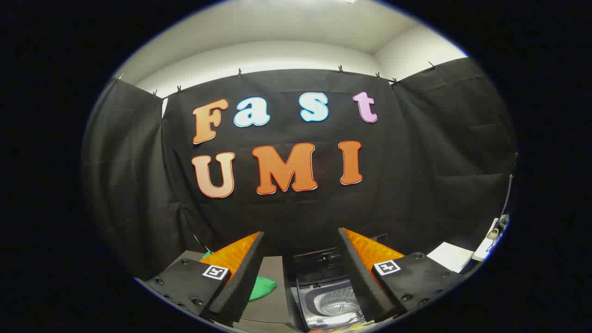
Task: Put the clothes into the washing machine and then close the washing machine lid.
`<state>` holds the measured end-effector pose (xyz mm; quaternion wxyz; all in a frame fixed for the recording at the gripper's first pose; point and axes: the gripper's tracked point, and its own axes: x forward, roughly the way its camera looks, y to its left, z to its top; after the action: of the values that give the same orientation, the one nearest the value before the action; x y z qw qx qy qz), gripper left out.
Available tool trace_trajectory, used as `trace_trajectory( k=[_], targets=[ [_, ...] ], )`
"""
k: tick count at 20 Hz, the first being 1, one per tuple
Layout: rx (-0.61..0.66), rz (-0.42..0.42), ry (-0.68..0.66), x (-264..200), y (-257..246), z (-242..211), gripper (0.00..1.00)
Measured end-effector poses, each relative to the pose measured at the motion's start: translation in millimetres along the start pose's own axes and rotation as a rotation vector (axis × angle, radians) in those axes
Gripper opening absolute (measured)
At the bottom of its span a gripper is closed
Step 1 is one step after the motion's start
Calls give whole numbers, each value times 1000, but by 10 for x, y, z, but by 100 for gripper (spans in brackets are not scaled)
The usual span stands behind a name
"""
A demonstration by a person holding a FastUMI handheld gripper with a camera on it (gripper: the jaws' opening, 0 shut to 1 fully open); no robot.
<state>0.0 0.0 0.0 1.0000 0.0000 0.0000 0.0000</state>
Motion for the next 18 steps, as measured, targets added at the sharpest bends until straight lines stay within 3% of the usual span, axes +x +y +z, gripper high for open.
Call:
trace_trajectory(
  k=[10, 18],
  targets=[
    [0, -14, -7, 17, -99, 14, 98],
    [30, 5, 7, 47, 127, -102, 98]
  ],
)
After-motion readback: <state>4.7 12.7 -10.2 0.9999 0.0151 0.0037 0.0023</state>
